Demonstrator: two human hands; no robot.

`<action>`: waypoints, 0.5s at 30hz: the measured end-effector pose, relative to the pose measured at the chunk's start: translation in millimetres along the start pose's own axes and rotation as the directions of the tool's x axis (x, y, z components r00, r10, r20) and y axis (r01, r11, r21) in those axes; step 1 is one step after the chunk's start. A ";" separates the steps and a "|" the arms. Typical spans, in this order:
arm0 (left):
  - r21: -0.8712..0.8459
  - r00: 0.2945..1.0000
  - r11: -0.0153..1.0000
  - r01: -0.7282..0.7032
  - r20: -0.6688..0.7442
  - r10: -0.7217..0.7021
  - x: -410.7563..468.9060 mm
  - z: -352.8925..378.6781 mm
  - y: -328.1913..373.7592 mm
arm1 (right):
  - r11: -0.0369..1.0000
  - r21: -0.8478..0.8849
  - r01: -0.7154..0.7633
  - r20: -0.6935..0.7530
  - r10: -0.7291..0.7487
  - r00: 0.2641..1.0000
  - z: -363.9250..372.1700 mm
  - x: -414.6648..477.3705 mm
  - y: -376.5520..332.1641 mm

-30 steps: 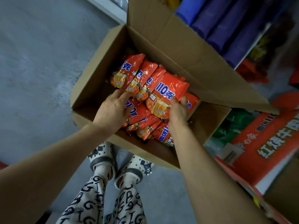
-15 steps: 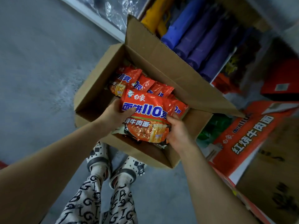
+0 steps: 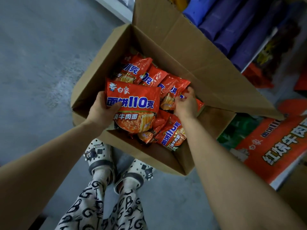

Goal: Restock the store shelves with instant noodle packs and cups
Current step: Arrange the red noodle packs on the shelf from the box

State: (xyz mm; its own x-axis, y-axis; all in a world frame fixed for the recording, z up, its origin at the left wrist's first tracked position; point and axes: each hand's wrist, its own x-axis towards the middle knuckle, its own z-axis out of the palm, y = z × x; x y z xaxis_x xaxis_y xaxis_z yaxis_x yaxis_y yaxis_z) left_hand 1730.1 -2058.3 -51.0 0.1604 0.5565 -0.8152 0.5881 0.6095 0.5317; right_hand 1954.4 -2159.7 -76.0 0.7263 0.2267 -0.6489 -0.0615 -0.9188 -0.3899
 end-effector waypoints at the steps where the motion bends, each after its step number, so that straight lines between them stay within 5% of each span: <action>1: -0.008 1.000 1.000 -0.008 -0.001 0.008 5.1 0.6 -1.6 | 1.000 -0.022 -0.018 -0.011 0.018 1.000 3.3 7.1 -0.3; 15: -0.030 0.999 0.999 0.024 0.030 -0.023 42.2 2.0 -17.8 | 0.983 0.070 -0.169 -0.028 0.172 0.985 51.2 45.2 0.9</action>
State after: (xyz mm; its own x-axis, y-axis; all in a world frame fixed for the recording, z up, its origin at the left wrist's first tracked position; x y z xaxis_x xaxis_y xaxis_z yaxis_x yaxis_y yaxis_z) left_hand 1728.0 -2046.9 -95.3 0.1709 0.5251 -0.8337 0.5676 0.6392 0.5189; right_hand 1952.1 -2133.8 -139.1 0.7241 0.0563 -0.6874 -0.2314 -0.9191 -0.3190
